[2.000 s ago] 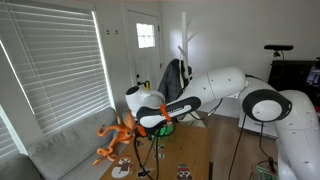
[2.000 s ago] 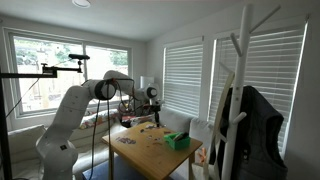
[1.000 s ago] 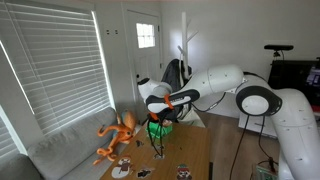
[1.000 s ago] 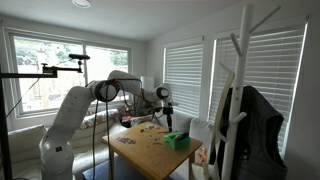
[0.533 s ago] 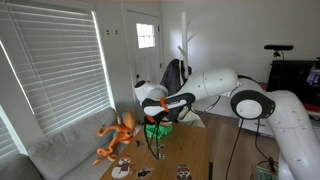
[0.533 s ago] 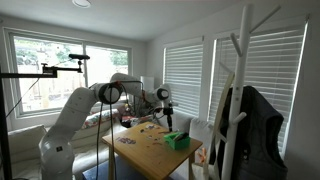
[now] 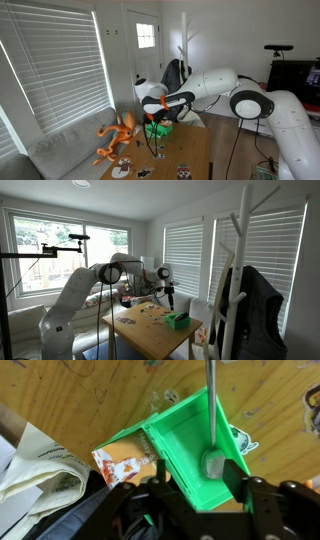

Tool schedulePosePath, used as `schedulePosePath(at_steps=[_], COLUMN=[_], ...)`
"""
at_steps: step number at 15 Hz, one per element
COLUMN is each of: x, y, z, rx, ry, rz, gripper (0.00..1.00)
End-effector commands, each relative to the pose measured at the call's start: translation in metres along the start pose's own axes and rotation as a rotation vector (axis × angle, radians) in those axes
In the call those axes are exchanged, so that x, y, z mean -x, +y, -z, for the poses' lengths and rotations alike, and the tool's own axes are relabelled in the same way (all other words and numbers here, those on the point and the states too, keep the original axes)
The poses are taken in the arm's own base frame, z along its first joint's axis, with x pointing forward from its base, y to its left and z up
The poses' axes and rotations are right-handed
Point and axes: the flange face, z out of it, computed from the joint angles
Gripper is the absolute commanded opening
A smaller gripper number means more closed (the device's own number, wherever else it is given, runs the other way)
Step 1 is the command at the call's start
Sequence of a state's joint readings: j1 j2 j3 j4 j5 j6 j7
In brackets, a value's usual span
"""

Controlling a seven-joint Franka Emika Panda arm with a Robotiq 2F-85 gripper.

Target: Put the spoon on the green storage box lid

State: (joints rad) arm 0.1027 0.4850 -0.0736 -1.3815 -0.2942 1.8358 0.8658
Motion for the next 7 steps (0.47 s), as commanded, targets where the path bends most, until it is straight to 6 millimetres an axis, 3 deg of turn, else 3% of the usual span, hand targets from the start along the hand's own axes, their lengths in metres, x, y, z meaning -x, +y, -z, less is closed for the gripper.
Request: schedulePosePath(at_steps=[1,2,3,5,7], x=[0.013,0.018,0.004,0.01,0.014], y=[-0.001,-0.005,-0.008,-0.011,-0.01], z=[0.04,0.051,0.029,0.048,0.053], rx=[-0.138,-0.182,-0.103,-0.151,-0.158], ry=[0.037,0.065,0.046,0.071,0.074], rz=[0.04,0.07,0.029,0.052,0.059], gripper=[0.93,1.0,0.82,0.96,1.0])
